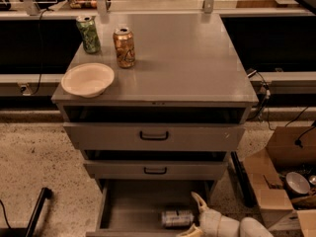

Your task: Place blue plastic bottle into bottom drawer

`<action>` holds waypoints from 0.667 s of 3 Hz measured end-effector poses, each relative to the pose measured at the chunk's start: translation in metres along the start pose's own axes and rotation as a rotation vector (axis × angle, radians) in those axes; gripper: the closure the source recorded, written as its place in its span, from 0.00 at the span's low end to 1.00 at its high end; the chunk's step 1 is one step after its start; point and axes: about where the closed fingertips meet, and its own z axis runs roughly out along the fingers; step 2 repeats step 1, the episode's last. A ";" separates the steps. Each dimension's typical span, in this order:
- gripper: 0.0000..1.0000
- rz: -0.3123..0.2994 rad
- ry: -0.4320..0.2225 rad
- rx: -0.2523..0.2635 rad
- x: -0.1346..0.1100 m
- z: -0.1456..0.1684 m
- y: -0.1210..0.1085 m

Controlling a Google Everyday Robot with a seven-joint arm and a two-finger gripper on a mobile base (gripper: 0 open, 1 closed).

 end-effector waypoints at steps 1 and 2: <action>0.00 0.066 -0.033 0.053 0.009 -0.045 0.005; 0.00 0.066 -0.033 0.053 0.009 -0.045 0.005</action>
Offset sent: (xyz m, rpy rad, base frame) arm 0.0000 0.0000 0.0000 0.0000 0.0000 0.0000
